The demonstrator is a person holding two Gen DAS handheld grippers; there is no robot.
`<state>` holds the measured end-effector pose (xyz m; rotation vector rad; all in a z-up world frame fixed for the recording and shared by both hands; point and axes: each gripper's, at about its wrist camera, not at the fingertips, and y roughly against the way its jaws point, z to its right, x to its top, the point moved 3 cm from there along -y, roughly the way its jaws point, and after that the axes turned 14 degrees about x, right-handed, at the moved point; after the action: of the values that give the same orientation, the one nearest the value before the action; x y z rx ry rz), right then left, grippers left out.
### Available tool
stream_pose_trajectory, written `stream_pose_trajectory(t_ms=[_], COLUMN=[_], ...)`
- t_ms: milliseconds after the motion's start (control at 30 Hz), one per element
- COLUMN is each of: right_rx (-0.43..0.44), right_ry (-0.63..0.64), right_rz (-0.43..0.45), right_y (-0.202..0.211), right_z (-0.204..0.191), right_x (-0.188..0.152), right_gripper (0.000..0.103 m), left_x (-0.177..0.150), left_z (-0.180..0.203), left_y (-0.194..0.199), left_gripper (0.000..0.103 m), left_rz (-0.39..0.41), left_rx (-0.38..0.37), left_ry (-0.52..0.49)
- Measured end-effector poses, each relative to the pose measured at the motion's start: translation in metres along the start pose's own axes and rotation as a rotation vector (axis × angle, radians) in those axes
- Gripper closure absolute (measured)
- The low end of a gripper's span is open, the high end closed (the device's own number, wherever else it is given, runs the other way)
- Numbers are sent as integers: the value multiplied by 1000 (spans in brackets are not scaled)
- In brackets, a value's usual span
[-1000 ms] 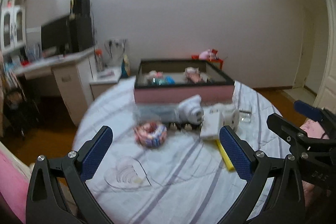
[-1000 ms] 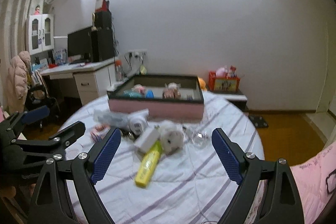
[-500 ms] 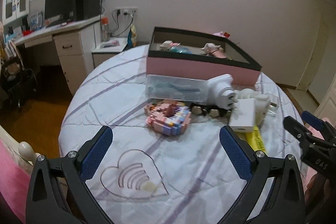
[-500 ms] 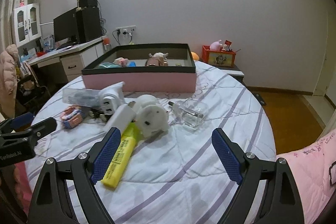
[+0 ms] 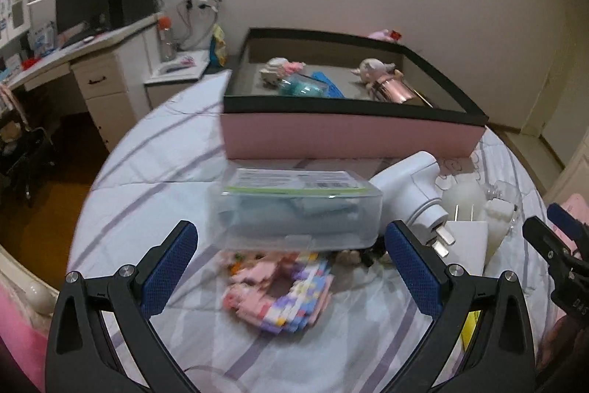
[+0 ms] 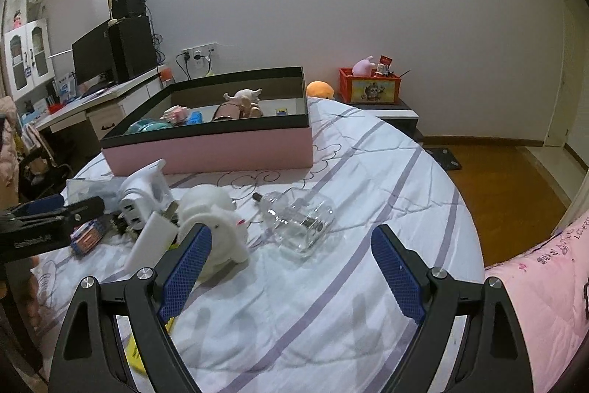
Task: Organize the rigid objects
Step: 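Grasp the clear plastic case with left tool while right tool grasps the glass bottle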
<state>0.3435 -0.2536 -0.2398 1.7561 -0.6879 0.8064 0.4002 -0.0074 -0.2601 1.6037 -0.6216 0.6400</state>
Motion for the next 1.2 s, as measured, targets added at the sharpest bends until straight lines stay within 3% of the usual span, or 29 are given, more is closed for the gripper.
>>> stream_pose_trajectory(t_ms=[200,467,700,833,933,1100,1200], right_rx=[-2,-7,-10,8,-54,20,40], right_ry=[-28,-39,-18,9,9,-57,-44], right_rz=[-37,-95,-76,-78,-88,-213,-237], right_y=[-12,-21,-16,-16,-21,-52,-61], right_z=[11,18,10,1,11,35,34], right_x=[7,6,11,14,15,15,16], right_gripper=[13,13,13,13,13,13,13], left_x=[10,14,13,8,5,4,3], left_z=[1,-7,-17,-24,-24,-20,-17], left_y=[-18,-30,4,20,28,35,35], left_gripper=[0,7,7,7,7,7,7], left_rz=[-36,-46,46,55,62,63,59], left_rx=[55,44,90,83,70,50,49], left_ry=[3,48,29,24,13,-1,-8])
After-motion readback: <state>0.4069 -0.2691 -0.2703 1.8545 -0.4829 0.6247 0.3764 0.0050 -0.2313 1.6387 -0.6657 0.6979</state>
